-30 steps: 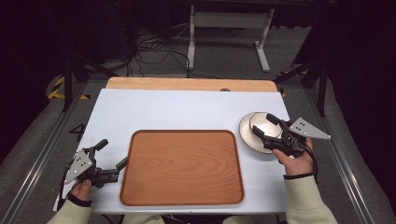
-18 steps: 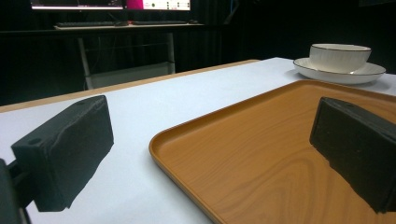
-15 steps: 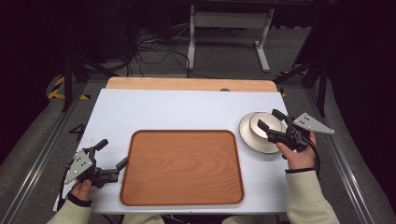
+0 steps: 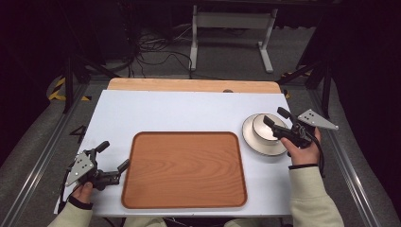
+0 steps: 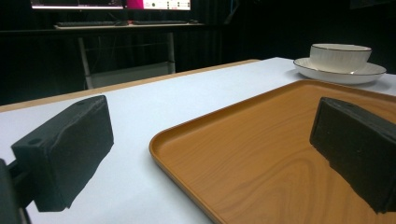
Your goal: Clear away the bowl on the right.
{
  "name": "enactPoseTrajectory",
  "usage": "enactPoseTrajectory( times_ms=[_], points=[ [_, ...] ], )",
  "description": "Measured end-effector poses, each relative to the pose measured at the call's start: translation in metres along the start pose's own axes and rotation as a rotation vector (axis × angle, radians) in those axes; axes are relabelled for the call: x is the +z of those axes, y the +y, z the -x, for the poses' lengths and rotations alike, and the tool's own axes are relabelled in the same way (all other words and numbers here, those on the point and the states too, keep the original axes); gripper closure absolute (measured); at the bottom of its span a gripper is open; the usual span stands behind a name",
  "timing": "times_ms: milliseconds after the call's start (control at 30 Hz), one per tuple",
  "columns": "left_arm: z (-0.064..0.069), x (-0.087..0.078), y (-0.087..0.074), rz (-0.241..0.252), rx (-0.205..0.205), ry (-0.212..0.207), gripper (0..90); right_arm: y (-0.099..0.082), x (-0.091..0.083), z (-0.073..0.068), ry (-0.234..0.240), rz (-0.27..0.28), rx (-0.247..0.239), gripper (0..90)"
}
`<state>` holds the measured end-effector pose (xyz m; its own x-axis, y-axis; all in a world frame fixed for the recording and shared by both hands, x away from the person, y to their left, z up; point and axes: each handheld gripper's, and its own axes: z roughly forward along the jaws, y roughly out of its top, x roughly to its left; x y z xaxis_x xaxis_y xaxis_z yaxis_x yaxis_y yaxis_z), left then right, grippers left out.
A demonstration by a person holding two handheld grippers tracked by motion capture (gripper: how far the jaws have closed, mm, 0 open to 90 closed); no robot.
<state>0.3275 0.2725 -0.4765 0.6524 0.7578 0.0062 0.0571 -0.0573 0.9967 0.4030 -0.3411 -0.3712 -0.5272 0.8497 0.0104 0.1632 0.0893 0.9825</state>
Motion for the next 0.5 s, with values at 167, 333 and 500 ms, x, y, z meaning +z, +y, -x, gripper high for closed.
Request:
enactPoseTrajectory(
  times_ms=[167,333,500],
  points=[
    [0.0,0.0,0.0,0.0,0.0,0.001,0.2,0.003,0.006,0.004,-0.052,-0.041,-0.002,38.2],
    [0.0,0.0,0.0,0.0,0.0,0.0,0.2,0.004,0.012,0.008,-0.089,-0.087,-0.011,39.7],
    [0.0,0.0,0.0,0.0,0.0,0.0,0.2,0.005,0.018,0.018,-0.12,-0.109,-0.01,41.2]
  ],
)
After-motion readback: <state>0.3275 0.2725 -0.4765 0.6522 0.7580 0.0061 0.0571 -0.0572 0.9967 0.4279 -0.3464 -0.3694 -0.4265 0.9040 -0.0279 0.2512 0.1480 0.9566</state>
